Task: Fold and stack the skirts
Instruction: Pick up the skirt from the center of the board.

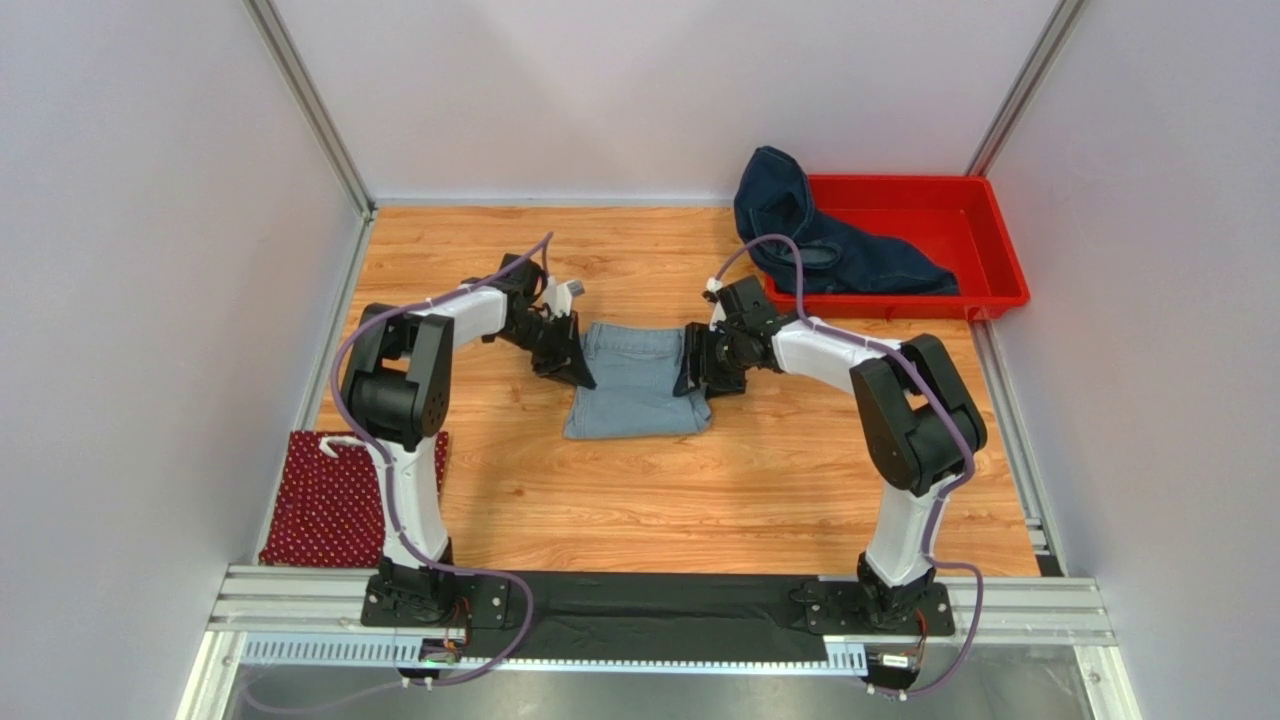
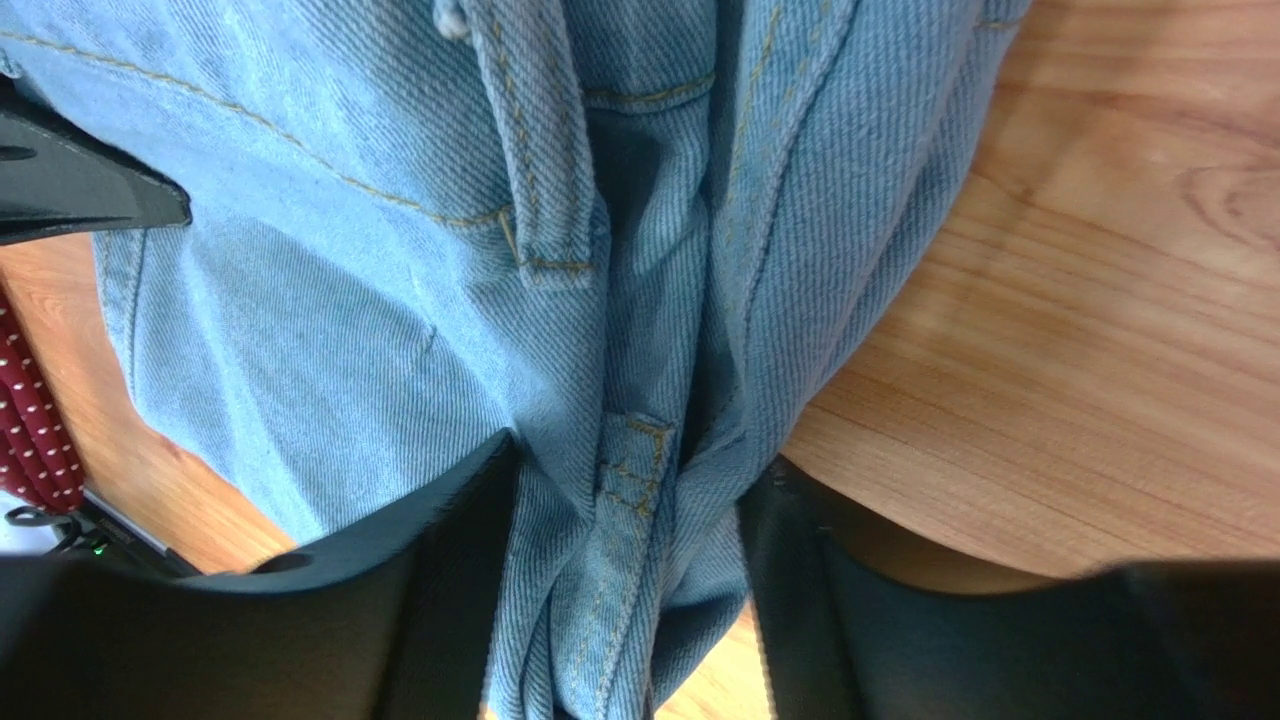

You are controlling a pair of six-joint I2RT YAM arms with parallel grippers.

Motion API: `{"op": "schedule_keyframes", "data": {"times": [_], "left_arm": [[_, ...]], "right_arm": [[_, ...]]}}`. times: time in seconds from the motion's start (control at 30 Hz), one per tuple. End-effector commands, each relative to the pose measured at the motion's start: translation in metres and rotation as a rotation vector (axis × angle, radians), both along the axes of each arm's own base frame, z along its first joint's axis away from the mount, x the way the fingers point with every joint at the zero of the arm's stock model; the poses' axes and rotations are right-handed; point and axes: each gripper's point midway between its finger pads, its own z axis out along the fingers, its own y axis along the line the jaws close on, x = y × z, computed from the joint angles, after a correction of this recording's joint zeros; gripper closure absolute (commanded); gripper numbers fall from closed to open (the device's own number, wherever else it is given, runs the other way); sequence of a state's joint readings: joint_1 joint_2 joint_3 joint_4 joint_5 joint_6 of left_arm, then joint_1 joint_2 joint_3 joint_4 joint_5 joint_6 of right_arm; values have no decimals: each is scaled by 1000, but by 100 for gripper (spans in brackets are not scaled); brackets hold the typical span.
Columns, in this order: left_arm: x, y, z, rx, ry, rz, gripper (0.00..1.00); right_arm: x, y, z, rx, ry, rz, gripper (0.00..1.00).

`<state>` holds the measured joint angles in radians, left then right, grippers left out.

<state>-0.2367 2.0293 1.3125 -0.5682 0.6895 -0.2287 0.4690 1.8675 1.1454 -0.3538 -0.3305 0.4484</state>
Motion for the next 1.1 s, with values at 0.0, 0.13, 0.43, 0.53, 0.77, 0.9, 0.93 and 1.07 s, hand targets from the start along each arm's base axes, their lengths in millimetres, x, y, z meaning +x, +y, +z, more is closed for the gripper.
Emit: {"op": "schedule_keyframes", "data": {"times": [0.0,0.13,0.43,0.53,0.77,0.9,0.93,1.07], "left_arm": [[9,8,8,21,-86,-26,100],[1,28,14,50,-143,-99,100],[-47,90,14,284,-212,-438,100],[-67,109,39,360,-269,-493,100],[-103,139,67,496,-310,-507,100],[-132,155,69,550,-240,-535,100],[-141,161,72,569,-232,-544,100],[-164,183,80,663,-205,-577,100]], "right_arm": [[-3,3,11,2,-13,24,40],[-4,-10,46,-23,-91,16,0],[-6,-40,92,-127,-223,5,0],[-5,-51,99,-164,-267,-29,0],[-9,-56,94,-169,-268,-52,0],[-11,-56,92,-167,-265,-52,0],[-11,-57,93,-167,-270,-54,0],[-12,-59,95,-175,-279,-58,0]]}}
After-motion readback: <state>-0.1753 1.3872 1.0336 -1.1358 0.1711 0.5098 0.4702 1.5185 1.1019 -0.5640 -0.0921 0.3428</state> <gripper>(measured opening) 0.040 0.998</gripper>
